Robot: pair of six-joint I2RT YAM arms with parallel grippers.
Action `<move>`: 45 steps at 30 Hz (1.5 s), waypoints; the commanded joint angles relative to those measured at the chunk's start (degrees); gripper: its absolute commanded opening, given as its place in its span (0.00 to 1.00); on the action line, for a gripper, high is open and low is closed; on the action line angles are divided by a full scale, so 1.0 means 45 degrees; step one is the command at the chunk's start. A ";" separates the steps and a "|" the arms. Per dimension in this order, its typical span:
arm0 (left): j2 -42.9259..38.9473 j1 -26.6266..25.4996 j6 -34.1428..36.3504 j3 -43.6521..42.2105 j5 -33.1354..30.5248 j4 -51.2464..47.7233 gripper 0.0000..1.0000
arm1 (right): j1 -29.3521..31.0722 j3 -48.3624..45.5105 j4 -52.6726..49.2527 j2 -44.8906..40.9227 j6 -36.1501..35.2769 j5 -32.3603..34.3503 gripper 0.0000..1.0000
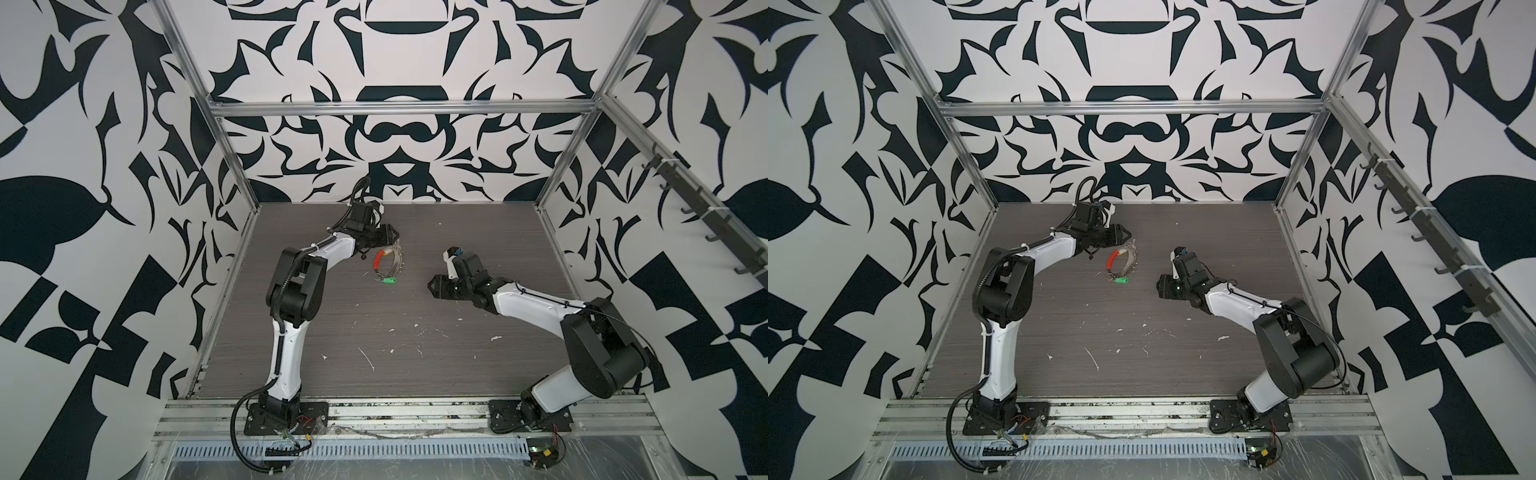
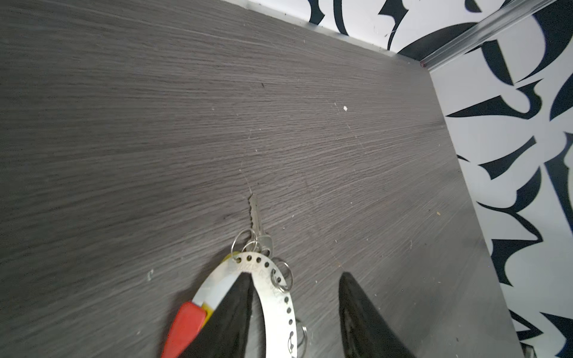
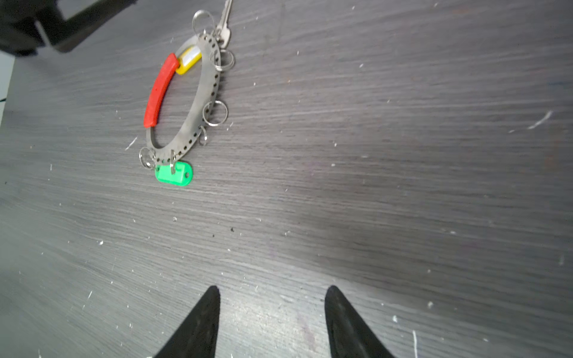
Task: Remove the keys from the keyring
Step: 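Reach the left gripper to the keyring while the right gripper approaches it, then close the left gripper on the keyring rim and lift it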
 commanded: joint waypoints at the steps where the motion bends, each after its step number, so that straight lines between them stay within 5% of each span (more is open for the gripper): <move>1: 0.0694 0.0145 0.0672 0.0926 -0.0172 -0.0827 0.48 | 0.0081 -0.0152 0.0464 -0.0161 0.0047 -0.0161 0.56; 11: 0.2038 0.0151 0.1128 0.2220 -0.0121 -0.1674 0.44 | 0.0103 -0.0202 0.0622 -0.0394 0.0057 -0.0455 0.56; 25: 0.2133 0.0132 0.1032 0.1574 0.1094 -0.0665 0.33 | 0.0088 -0.0164 0.0495 -0.0548 -0.0079 -0.0295 0.56; 45: 0.2328 0.0135 0.1256 0.1772 0.0788 -0.0854 0.20 | 0.0085 -0.0188 0.0506 -0.0606 -0.0042 -0.0354 0.56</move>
